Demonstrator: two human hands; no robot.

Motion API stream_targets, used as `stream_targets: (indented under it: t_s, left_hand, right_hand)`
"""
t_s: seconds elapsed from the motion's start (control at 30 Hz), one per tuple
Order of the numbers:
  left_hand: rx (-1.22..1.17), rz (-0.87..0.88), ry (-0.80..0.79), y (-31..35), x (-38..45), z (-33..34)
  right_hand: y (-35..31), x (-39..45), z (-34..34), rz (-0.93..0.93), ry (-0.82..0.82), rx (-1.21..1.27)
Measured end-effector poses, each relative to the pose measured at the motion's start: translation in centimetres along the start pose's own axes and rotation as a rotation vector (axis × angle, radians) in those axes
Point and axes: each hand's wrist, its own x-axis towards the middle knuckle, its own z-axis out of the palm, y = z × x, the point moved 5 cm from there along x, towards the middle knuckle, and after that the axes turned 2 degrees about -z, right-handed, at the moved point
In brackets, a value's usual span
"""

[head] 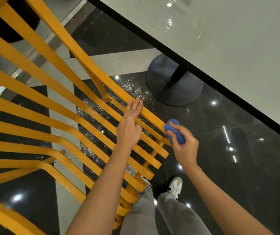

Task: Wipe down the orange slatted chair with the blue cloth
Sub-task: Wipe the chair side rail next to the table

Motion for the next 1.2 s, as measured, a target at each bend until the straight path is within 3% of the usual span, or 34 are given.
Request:
stream_targets:
  t_s: [0.13, 0.33, 0.43, 0.53, 0.6, 0.73, 0.87, 0.97, 1.07, 1.2]
  left_hand:
    - [0.003, -0.012, -0.001, 0.3, 0.0, 0.4]
    - [0.048, -0.001, -0.017, 0.1, -0.2, 0.3]
    - [0.035, -0.013, -0.018, 0.2, -0.4, 0.5]
    - [0.041, -0.023, -0.022, 0.4, -0.3, 0.6]
    - [0.047, -0.026, -0.028, 0.5, -0.3, 0.6]
    - [0.040, -0.055, -0.033, 0.6, -0.2, 0.6]
    - [0.015, -0.077, -0.027, 0.7, -0.5, 0.7]
    - [0.015, -0.073, -0.021, 0.8, -0.4, 0.8]
    - [0.016, -0.070, -0.030, 0.7, -0.3, 1.0]
    - [0.026, -0.071, -0.037, 0.9, -0.4, 1.0]
  right_hand:
    - [-1.3, 3.8, 2.6, 0.190, -0.028, -0.063]
    - [-0.5, 2.5, 2.3, 0.038, -0.149, 0.110]
    - [2.9, 2.5, 0.6, 0.305, -0.202, 0.082]
    - [3.5, 5.6, 2.5, 0.606, -0.444, 0.215]
    - [2.1, 7.0, 3.4, 0.666, -0.580, 0.277]
    - [3.1, 5.6, 2.0, 0.561, -0.494, 0.419]
    - [5.2, 4.4, 0.6, 0.597, -0.628, 0.401]
    - [2.9, 6.8, 2.1, 0.527, -0.655, 0.372]
    - [0.2, 6.9, 4.1, 0.339, -0.563, 0.311]
    - [0.2, 2.5, 2.6, 0.039, -0.255, 0.139]
